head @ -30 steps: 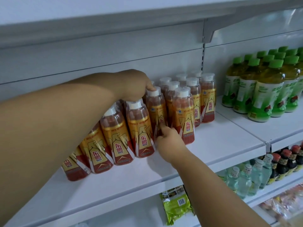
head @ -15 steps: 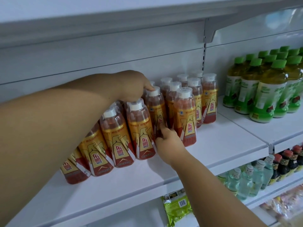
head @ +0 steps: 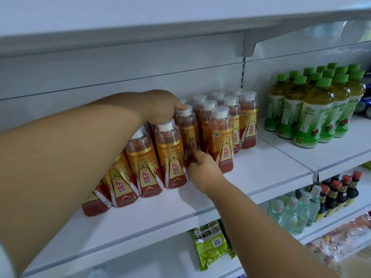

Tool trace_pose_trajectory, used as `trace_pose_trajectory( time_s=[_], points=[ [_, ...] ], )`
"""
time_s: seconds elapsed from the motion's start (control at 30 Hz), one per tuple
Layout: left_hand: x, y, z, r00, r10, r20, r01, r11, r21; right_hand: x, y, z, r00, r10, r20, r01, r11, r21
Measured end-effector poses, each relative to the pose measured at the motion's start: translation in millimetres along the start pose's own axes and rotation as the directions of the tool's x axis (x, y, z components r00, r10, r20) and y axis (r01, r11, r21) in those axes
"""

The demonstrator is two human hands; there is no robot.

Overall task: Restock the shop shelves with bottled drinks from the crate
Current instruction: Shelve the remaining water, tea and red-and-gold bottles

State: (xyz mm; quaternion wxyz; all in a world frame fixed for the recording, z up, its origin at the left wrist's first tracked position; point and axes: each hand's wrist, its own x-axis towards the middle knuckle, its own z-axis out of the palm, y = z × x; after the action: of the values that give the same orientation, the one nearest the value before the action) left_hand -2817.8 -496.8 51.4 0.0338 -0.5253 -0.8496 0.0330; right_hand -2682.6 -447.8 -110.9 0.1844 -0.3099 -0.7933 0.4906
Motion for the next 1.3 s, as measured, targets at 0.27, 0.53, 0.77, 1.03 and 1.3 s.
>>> trace_pose_trajectory(
  time_s=[0.27,0.53,0.77,1.03,1.3],
  points=[
    [-57.8,30.2,2.0,0.938,-0.104,-0.332,0.001,0.955,-0.296,-40.0,-9.5,-16.2,0.987,-0.133,-0.087,0.135,0.991,0.016],
    [-176.5,90.8,69.9,0.744,-0.237,-0.625,-0.16,0.845,-0.511,-110.2,-16.1,-29.8,0.945,-0.309,-0.105,0.32,0.94,0.115],
    [-267.7,115.3,106.9,0.724,-0.455,-0.518,0.031,0.772,-0.635,-172.9,-11.0,-17.4,0.915,-0.39,0.1,0.359,0.904,0.232],
    [-373.6,103.9,125.7,0.708,-0.525,-0.473,0.114,0.746,-0.657,-253.4,-29.0,24.1,0.858,-0.447,0.254,0.408,0.892,0.193],
    [-528.0,46.6,166.5,0.657,-0.651,-0.379,0.225,0.65,-0.726,-352.3,-62.2,130.7,0.822,-0.435,0.368,0.399,0.901,0.174]
  ],
)
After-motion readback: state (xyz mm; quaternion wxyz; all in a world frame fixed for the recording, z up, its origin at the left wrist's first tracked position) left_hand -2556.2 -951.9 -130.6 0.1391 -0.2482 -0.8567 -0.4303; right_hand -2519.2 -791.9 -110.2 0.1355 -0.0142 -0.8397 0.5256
